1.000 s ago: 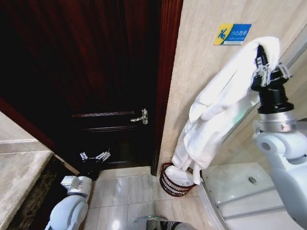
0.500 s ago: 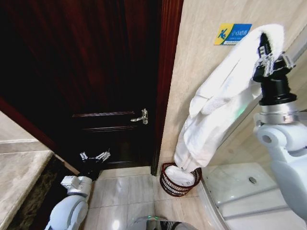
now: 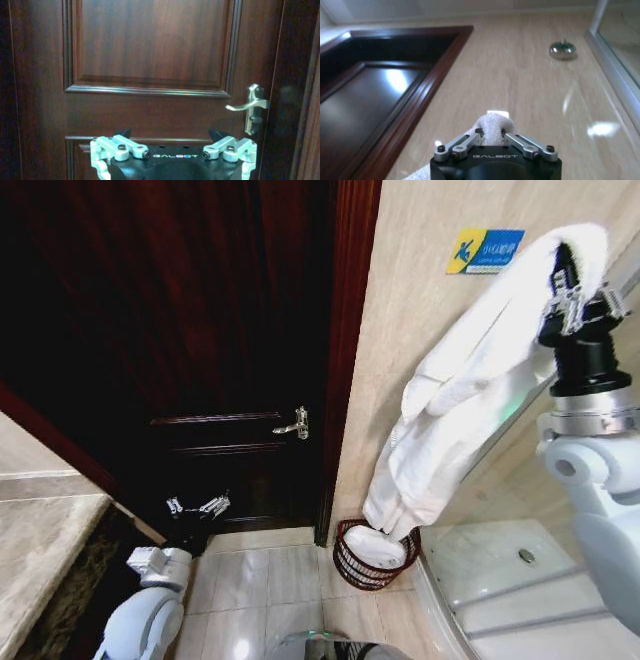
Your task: Discard the used towel into the hamper.
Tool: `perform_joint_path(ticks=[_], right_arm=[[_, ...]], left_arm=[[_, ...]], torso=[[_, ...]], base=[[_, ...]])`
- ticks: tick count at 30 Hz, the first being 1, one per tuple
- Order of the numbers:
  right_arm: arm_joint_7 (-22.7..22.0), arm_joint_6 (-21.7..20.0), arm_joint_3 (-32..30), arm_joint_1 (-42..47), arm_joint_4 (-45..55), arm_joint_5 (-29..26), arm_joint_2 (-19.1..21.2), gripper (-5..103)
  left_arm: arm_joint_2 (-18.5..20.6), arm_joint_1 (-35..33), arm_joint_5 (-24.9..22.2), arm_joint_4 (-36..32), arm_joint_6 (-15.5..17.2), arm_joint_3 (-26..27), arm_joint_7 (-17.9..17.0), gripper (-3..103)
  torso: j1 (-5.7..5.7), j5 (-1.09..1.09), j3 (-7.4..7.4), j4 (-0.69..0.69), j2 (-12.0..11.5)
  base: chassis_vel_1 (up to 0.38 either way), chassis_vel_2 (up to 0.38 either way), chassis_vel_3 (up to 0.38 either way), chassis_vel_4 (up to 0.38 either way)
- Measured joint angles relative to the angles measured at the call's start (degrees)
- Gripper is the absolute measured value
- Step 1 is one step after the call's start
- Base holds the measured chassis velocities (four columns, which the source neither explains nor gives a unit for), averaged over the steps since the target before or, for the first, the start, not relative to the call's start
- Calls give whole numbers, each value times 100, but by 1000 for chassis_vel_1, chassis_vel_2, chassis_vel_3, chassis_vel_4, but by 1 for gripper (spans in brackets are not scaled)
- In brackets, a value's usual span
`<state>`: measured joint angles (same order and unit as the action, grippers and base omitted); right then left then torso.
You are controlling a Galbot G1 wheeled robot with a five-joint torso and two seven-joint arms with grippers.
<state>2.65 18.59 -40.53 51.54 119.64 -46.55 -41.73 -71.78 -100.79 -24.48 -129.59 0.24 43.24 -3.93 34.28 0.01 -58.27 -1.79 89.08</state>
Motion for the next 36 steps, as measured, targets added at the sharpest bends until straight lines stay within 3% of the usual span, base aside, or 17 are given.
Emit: perform_joint_path(ticks=[10,20,36], right_arm=[[70,292,199,490,-194,474,-548,9],[117,376,298,594,-213,608,-733,9],[578,680,-190,1613,-78,747,-1387,9]], left_arm=[[0,0,0,0,0,0,0,100],[0,0,0,0,0,0,0,100],[0,0,0,0,0,0,0,100]], torso=[[0,0,0,0,0],[0,-2,0,0,0],[0,-2,0,1,0]], base=[[0,0,0,0],[0,0,0,0],[0,0,0,0]])
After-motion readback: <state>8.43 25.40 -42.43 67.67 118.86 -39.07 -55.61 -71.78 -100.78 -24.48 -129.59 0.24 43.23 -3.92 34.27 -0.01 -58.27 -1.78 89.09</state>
